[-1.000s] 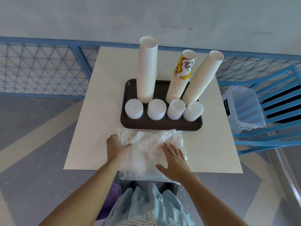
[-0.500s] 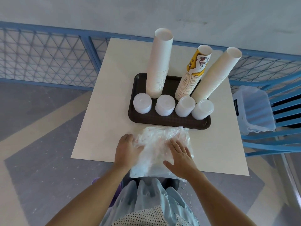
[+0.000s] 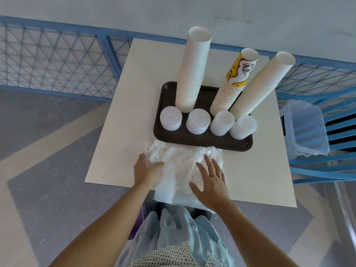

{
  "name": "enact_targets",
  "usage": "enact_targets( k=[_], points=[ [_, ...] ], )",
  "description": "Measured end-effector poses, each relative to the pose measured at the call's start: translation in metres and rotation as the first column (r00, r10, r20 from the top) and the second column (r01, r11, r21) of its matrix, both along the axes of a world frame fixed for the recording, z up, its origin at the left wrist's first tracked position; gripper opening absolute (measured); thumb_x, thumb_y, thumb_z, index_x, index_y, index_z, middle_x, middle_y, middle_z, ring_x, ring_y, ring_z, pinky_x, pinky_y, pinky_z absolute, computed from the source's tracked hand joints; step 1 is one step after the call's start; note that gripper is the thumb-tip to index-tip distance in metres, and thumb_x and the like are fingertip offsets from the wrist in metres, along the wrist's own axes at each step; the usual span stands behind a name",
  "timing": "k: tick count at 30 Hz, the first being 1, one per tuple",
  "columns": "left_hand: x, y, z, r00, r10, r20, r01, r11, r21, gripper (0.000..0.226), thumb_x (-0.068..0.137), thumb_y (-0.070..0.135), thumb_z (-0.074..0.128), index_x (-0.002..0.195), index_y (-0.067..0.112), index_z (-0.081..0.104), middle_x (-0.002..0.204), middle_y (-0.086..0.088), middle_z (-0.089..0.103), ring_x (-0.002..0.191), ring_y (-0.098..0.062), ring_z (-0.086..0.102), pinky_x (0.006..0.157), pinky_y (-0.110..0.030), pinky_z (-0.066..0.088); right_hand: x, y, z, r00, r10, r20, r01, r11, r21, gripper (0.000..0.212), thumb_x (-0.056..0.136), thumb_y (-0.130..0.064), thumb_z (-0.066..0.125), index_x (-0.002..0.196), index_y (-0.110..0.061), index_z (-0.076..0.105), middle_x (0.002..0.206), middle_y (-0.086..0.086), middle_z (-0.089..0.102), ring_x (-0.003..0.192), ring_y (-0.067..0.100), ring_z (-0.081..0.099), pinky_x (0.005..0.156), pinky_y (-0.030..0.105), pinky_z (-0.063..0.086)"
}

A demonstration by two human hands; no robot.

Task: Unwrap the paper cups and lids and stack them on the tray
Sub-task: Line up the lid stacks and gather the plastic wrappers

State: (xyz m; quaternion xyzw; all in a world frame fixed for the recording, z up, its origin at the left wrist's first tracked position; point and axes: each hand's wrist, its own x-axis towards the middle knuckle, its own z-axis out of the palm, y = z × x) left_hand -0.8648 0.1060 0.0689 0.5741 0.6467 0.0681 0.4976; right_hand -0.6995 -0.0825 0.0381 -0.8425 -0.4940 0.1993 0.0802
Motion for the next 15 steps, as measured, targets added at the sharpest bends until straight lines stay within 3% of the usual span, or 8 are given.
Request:
enact_targets(
  k=[7, 11, 13, 15],
  points=[
    [0.004, 0.019, 0.019, 0.99, -0.136, -0.047, 0.14, 0.984, 0.105, 0.021, 0.081, 0.015, 0.071, 0.096, 0.009, 0.057, 0.095, -0.006, 0.068, 0.077, -0.026, 0.066, 0.057, -0.027, 0.047, -0.015, 0.012, -0.021, 0.992, 0.124, 0.014, -0.122, 0.987, -0.107, 0.078, 0.103, -0.062, 0.028, 0.166, -0.03, -0.005, 0.171, -0.006, -0.024, 0.155, 0.019, -0.03, 0.129, 0.055, -0.003],
    [0.023, 0.004, 0.04, 0.968, -0.247, -0.036, 0.249, 0.947, 0.204, 0.026, 0.084, 0.02, 0.074, 0.101, 0.014, 0.055, 0.087, -0.004, 0.065, 0.068, -0.021, 0.063, 0.053, -0.025, 0.047, -0.021, 0.02, -0.023, 0.994, 0.113, 0.013, -0.111, 0.99, -0.092, 0.077, 0.102, -0.056, 0.024, 0.166, -0.026, -0.006, 0.172, -0.004, -0.021, 0.154, 0.021, -0.032, 0.128, 0.055, -0.009],
    [0.042, -0.012, 0.044, 0.937, -0.35, -0.01, 0.339, 0.901, 0.27, 0.032, 0.084, 0.023, 0.078, 0.102, 0.017, 0.053, 0.083, 0.004, 0.061, 0.068, -0.012, 0.059, 0.055, -0.02, 0.042, -0.021, 0.022, -0.018, 0.991, 0.135, -0.001, -0.134, 0.985, -0.113, 0.078, 0.098, -0.045, 0.021, 0.166, -0.02, -0.006, 0.172, 0.001, -0.023, 0.154, 0.026, -0.033, 0.127, 0.057, -0.009],
    [0.063, -0.03, 0.041, 0.893, -0.45, 0.014, 0.425, 0.852, 0.307, 0.039, 0.084, 0.025, 0.082, 0.109, 0.019, 0.052, 0.09, 0.012, 0.057, 0.077, -0.006, 0.056, 0.064, -0.017, 0.041, -0.016, 0.024, -0.013, 0.993, 0.073, -0.094, -0.083, 0.991, -0.101, 0.084, 0.093, -0.02, 0.039, 0.164, -0.008, -0.005, 0.171, 0.009, -0.022, 0.154, 0.03, -0.031, 0.127, 0.055, -0.009]
  ],
)
